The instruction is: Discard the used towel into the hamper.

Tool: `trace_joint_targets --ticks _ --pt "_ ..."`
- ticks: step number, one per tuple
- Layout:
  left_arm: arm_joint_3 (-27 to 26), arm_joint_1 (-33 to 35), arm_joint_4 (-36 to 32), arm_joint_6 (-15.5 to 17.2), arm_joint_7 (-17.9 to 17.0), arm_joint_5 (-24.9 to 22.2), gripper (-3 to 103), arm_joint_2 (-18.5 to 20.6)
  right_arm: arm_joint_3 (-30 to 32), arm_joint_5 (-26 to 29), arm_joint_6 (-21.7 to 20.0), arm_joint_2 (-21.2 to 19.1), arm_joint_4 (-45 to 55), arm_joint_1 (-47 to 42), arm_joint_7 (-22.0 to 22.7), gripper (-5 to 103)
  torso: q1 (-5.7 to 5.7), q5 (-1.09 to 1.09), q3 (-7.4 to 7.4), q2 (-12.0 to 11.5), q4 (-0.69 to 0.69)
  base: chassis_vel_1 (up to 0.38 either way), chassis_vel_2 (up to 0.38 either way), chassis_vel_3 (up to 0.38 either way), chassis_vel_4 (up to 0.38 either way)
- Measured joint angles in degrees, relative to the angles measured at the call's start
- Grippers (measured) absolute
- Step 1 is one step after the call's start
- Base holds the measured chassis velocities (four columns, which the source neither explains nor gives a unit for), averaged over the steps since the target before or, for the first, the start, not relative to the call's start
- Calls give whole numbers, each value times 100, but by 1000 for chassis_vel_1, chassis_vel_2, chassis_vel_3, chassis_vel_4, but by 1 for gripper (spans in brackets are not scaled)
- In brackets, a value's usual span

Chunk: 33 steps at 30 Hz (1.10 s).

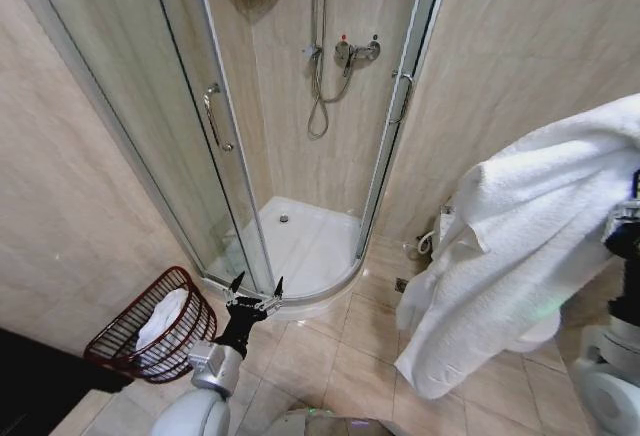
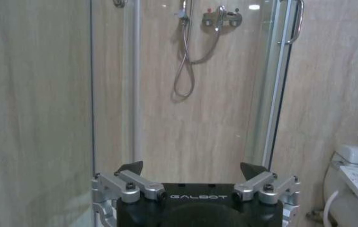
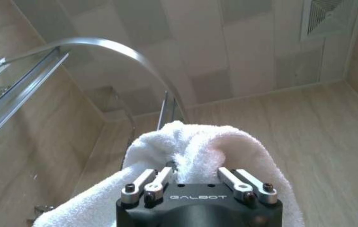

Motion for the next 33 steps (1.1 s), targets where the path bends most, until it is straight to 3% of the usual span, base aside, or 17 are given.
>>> trace_joint_targets --ticks 33 --pt "0 0 0 0 0 0 100 0 18 22 -6 11 0 -8 7 21 418 0 516 934 0 0 0 0 0"
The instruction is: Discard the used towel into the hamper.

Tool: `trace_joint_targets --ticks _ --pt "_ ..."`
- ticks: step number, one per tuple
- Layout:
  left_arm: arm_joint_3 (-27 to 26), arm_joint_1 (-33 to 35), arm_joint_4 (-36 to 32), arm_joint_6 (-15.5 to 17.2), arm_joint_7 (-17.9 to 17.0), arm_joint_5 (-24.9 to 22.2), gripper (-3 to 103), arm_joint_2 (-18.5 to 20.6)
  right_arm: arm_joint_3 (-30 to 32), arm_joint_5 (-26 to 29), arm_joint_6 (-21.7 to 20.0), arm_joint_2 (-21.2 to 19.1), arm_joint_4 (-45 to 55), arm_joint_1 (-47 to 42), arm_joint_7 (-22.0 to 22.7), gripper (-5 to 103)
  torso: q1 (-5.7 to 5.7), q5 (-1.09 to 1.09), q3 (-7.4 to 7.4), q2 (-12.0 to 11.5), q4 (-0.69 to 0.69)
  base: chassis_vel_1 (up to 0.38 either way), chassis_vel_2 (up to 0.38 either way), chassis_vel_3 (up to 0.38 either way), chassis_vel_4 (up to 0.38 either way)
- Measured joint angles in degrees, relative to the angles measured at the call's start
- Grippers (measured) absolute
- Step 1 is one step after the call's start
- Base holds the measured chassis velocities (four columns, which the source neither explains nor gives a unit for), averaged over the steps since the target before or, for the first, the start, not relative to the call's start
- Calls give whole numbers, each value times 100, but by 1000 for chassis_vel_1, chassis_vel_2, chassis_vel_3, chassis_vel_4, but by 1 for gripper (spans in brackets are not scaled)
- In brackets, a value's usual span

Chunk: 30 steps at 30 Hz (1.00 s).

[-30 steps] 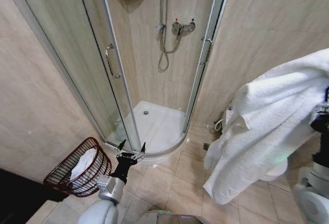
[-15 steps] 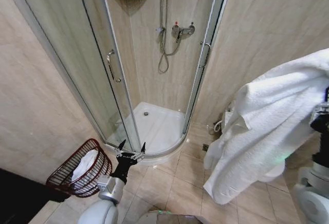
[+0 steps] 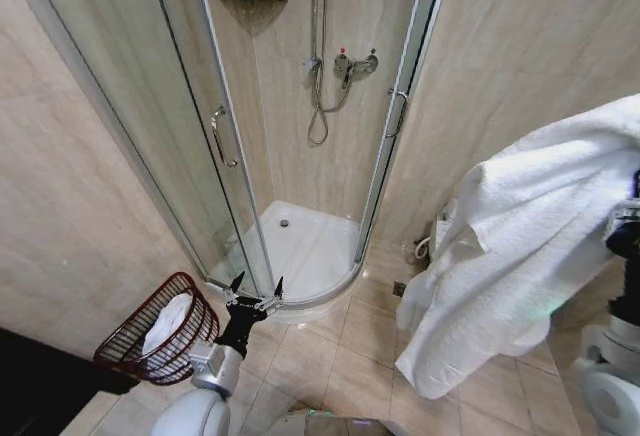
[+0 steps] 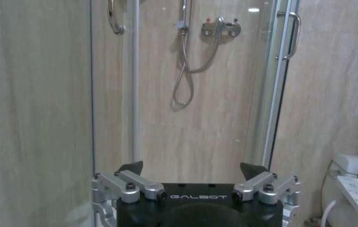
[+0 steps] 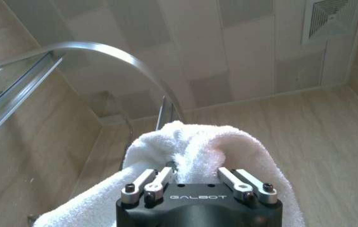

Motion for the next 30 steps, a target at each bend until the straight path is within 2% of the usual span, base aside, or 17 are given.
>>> trace_joint_targets --ticks 30 --pt "0 0 0 0 0 0 100 0 22 29 -3 -26 0 0 33 21 402 0 483 885 0 0 0 0 0"
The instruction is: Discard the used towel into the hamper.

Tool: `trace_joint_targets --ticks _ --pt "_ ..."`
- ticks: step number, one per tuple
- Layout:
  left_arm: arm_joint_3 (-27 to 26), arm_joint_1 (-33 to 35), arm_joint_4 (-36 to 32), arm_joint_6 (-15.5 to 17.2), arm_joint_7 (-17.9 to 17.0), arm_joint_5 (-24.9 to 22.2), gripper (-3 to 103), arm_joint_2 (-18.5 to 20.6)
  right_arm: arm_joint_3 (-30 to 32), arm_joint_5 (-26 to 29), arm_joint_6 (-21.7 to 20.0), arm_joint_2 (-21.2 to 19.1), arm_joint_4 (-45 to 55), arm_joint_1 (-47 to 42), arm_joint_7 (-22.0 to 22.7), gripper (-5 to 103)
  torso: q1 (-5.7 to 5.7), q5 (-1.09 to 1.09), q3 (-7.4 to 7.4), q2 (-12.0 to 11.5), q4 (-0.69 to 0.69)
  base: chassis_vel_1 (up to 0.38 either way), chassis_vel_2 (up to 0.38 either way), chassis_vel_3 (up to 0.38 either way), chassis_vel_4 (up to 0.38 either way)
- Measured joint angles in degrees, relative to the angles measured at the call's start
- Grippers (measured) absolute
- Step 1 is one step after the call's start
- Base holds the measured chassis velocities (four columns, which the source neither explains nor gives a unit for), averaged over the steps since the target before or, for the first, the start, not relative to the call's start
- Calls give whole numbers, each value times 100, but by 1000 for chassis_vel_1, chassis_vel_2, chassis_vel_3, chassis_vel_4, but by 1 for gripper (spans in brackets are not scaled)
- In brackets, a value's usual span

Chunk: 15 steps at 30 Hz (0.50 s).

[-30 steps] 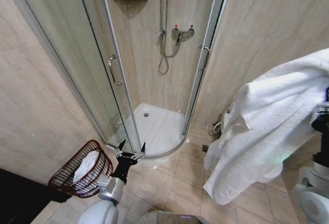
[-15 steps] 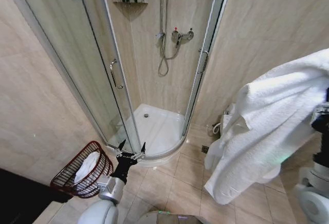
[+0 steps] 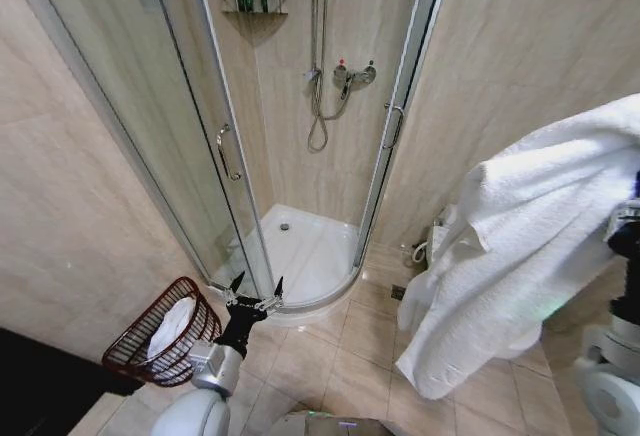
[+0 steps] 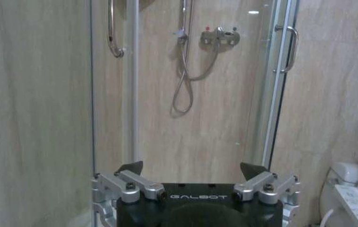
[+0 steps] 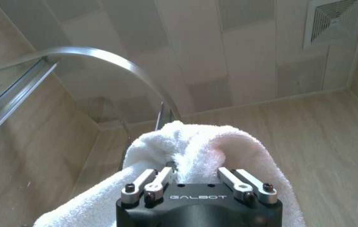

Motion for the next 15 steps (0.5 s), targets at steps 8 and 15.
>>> trace_joint_targets --ticks 8,15 --pt "0 0 0 0 0 0 100 0 -14 0 0 10 0 -14 4 21 123 -1 146 269 0 0 0 0 0" --pt "0 0 -1 0 0 0 100 0 -59 -11 -3 49 0 -20 1 21 219 -1 261 481 0 0 0 0 0"
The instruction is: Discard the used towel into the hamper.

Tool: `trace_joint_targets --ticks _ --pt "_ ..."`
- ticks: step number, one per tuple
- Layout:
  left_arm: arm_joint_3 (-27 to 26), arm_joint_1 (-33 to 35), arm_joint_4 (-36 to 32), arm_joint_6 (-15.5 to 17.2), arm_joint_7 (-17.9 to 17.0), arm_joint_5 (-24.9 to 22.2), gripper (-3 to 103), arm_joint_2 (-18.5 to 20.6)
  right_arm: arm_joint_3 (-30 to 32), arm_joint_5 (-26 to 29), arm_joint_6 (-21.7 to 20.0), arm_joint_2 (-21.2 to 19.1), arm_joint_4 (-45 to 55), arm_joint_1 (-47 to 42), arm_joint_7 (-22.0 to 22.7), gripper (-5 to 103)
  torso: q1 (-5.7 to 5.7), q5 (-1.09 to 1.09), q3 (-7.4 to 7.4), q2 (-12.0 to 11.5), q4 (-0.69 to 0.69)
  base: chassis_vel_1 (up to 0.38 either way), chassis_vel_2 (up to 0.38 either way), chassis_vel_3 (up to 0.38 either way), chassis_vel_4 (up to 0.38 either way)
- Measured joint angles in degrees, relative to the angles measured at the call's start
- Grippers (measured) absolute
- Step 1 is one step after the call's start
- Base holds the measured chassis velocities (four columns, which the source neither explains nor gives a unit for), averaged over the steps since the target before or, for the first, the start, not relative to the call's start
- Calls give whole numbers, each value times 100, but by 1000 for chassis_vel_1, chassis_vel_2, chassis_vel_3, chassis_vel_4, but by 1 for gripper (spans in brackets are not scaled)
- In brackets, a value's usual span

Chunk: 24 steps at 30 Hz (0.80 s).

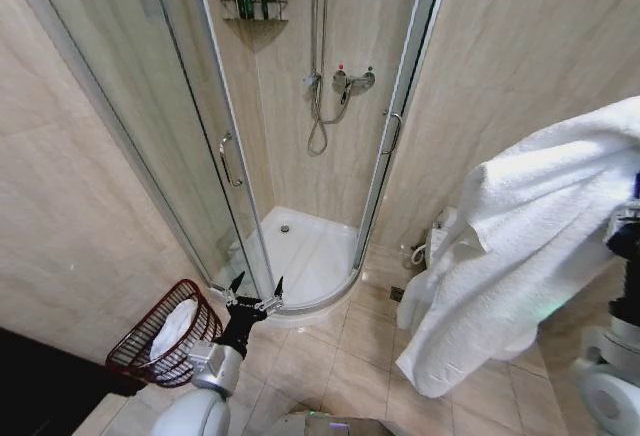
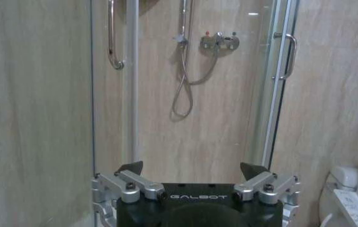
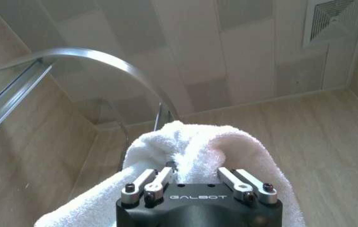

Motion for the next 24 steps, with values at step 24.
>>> trace_joint_targets --ticks 24 --pt "0 0 0 0 0 0 100 0 -14 21 16 14 0 -26 -21 21 18 0 31 45 0 0 0 0 0"
